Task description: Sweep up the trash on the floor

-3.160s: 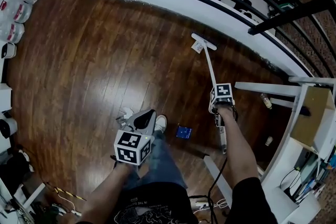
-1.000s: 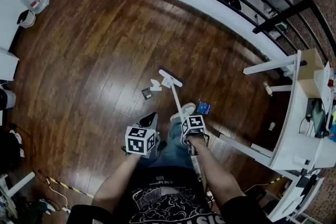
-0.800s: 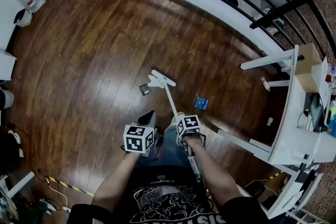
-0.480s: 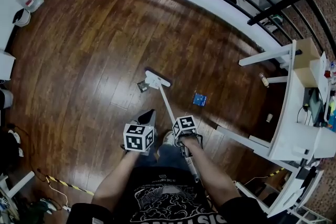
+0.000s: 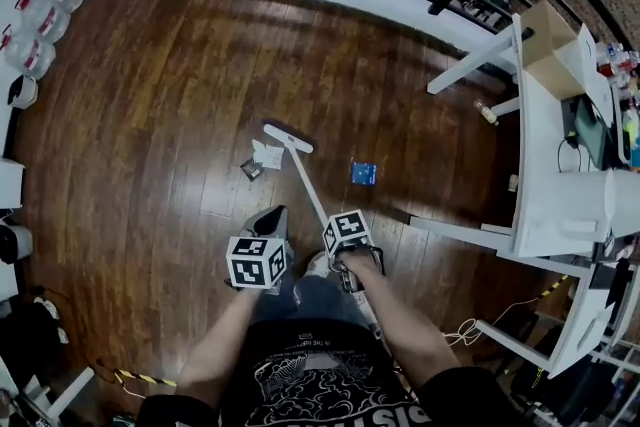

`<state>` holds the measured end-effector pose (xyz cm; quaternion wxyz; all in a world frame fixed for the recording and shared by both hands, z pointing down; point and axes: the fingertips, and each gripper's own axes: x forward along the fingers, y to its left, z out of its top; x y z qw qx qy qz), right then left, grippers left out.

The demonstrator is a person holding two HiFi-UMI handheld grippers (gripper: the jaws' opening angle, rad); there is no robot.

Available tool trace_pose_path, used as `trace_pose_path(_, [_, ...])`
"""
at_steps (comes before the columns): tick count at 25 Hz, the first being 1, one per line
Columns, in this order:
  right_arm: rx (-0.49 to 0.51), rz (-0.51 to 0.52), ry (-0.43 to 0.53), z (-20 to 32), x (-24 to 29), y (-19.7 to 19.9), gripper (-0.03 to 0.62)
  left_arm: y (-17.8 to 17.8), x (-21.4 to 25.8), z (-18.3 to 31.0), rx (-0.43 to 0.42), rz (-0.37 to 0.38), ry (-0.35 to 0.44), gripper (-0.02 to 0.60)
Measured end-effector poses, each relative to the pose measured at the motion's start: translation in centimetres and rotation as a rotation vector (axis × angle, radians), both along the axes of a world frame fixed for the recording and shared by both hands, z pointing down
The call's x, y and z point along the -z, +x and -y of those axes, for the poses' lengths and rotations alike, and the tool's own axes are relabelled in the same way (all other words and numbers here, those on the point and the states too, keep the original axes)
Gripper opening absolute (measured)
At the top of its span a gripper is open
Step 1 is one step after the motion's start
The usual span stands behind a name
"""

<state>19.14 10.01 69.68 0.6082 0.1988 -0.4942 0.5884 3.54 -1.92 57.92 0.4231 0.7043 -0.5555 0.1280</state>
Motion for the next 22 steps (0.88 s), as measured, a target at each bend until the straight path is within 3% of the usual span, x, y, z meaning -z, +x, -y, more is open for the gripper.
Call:
trace_pose_path(8, [-0.076,-0.054,0.087,-1.2,0.4,12.0,0.000,11.6,1.6,0.0,-0.158,0.013,0.037,0.005])
trace_pose_path(14, [-0.242,-0.077,0.077,-3.3,-0.1,20.0,0.000,19.6,2.1,-0.5,-0.284,0.019,0.043,0.005])
trace_pose_path(22, [-0.425,-0.127,0.047,-5.2,-2.0,27.5,0.000,25.5,1.9,-1.4,-0.436,0.058,0.024,0.005])
